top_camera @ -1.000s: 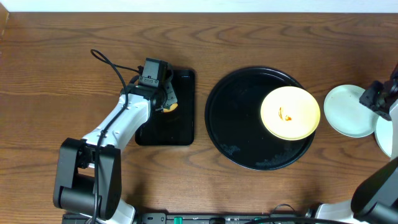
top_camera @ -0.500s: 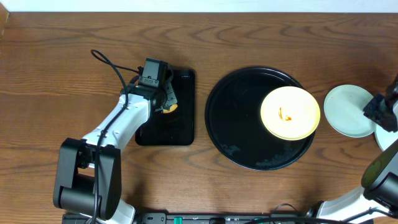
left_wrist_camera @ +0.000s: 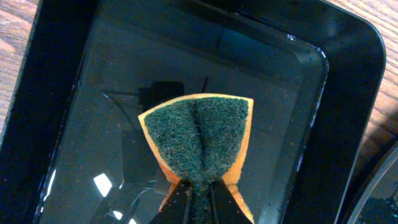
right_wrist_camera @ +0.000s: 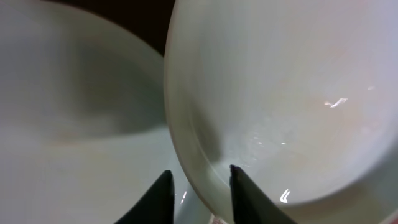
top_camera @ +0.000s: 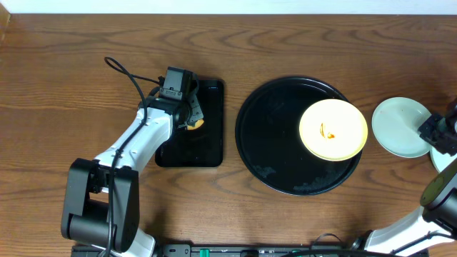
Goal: Clean dirty plates on tray and stack at the side
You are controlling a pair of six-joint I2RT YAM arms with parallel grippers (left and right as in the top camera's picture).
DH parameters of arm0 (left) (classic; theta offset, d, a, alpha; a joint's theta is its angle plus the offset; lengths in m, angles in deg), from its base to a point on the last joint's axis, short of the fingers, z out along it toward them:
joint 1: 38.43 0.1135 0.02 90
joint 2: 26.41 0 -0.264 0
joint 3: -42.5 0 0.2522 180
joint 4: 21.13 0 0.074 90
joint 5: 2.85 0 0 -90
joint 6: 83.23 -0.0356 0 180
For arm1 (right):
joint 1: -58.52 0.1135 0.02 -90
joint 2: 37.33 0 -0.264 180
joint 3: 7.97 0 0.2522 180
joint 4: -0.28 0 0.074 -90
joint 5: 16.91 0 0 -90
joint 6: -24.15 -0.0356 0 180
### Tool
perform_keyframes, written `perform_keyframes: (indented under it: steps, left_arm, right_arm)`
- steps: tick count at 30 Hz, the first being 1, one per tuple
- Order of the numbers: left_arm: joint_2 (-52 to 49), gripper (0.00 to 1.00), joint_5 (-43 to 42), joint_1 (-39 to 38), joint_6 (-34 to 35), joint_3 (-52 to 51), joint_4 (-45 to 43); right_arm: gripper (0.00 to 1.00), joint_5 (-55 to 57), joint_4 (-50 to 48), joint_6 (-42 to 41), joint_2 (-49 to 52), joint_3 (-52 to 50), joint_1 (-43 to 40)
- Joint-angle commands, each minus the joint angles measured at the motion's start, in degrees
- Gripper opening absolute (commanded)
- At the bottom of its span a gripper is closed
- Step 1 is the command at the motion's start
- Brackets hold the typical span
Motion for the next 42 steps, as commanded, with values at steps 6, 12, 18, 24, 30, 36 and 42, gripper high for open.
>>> perform_keyframes:
  steps: [6,12,18,24,30,36,42]
  left_arm:
    - [-0.42,0.07,0.28,0.24,-0.76,-0.66,0.17]
    - [-0.44,0.08,0.28,0.24,-0.74,-0.66,0.17]
    - [-0.44,0.08,0.28,0.24,-0.76,-0.66,0.17]
    - [-0.44,0.08,0.28,0.24,-0.76,-0.66,0.15]
    - [-0.44,0.08,0.26,0.24,-0.76,-0.66,0.20]
    - [-0.42,0.08,0.28,0.24,-0.76,-0.66,0.20]
    - [-0.44,0.07,0.28,0.24,-0.76,-0.66,0.46]
  right_arm:
    - [0.01,-3.89,-0.15,1.42,1.27,0.00,0.15]
    - [0.01,-5.01,-0.11,2.84,-0.07,0.74,2.56]
    - [0.01,-5.01,-0.94,3.52,-5.99,1.73,6.01]
    - [0.01,-4.98,-4.11,8.66,-12.72,1.73,11.04]
    - [0.01,-5.05,-5.92,9.35,-13.29,1.73,16.59]
    - [0.13,-4.98,-5.95,9.33,-11.17,1.73,20.63]
    - [0.26,-5.75,-5.60,9.40,-10.75,1.73,21.90]
